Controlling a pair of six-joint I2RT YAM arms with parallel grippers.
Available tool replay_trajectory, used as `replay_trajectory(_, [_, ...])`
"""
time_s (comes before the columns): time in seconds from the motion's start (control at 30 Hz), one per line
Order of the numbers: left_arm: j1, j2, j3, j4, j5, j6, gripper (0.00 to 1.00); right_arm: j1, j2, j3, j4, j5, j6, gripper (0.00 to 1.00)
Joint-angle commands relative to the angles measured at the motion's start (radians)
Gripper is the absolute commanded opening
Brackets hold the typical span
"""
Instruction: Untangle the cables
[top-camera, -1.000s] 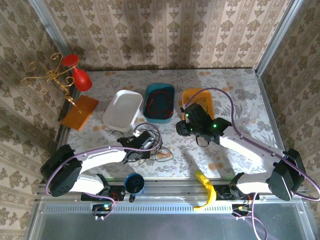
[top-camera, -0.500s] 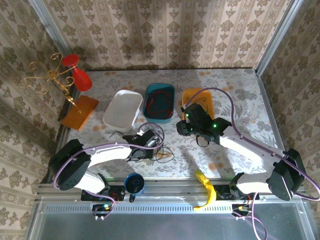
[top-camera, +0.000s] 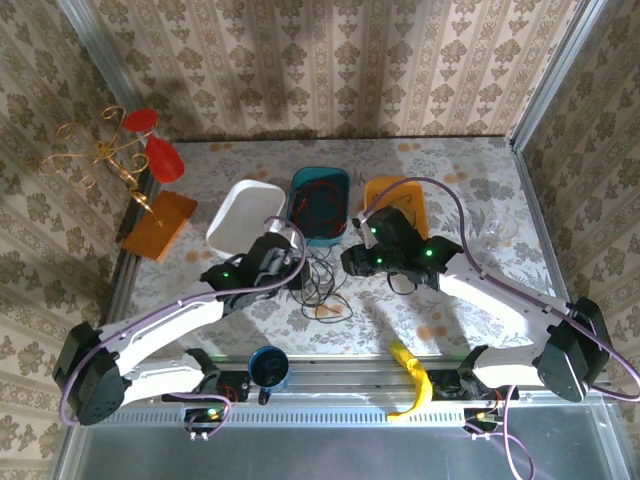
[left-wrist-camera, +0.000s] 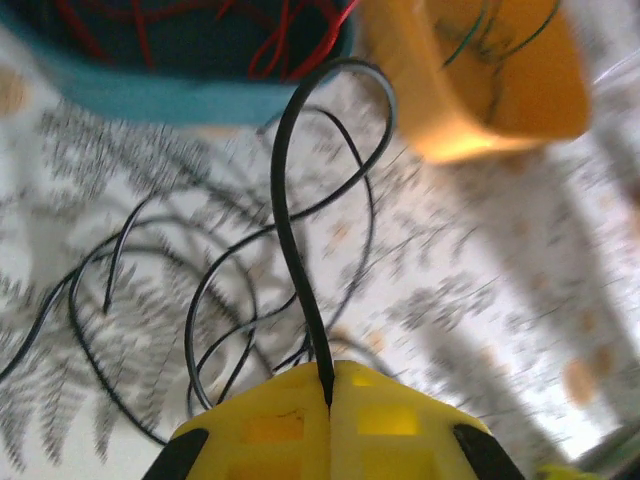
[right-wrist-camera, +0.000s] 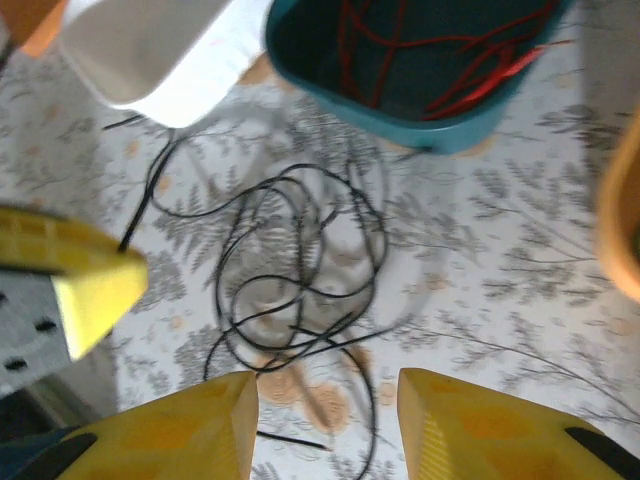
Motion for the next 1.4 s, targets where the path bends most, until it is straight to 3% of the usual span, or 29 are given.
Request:
replay_trajectory(0.0, [0.023, -0.034, 0.026, 0.050, 0.147, 0.047, 0.00, 0.040, 0.079, 0.033, 0.020, -0.068, -0.014, 0.44])
replay_trajectory(0.23, [0.027, -0.187, 0.048, 0.073, 0.134, 0.077, 0.00, 0.048, 0.155, 0.049, 0.045, 0.030, 0.033, 0.45])
replay_trajectory(0.33, [0.027, -0.264, 0.083, 0.049, 0.064, 0.108, 0.00, 0.041, 0.143, 0.032, 0.044, 0.105, 0.067, 0.45])
replay_trajectory(0.43, [0.036, -0.326, 0.146, -0.012, -0.021, 0.150, 0.00, 0.014, 0.095, -0.017, 0.072, 0.172, 0.116, 0.45])
replay_trajectory(0.63, [0.085, -0.414, 0.251, -0.040, -0.069, 0.214, 0.00, -0.059, -0.087, -0.112, 0.089, 0.320, 0.185, 0.47])
replay_trajectory(0.87, [0.154, -0.403, 0.367, -0.121, -0.282, 0.330, 0.00, -0.110, -0.164, -0.143, 0.069, 0.317, 0.179, 0.48])
replay_trajectory(1.0, [0.240, -0.323, 0.420, -0.177, -0.355, 0.372, 0.00, -0.111, -0.156, -0.134, 0.055, 0.296, 0.169, 0.48])
replay_trajectory(1.13, [0.368, -0.246, 0.429, -0.175, -0.286, 0.349, 0.00, -0.113, -0.157, -0.129, 0.050, 0.283, 0.161, 0.48])
replay_trajectory(1.37, [0.616, -0.122, 0.332, -0.074, -0.014, 0.271, 0.00, -0.114, -0.172, -0.129, 0.022, 0.297, 0.150, 0.48])
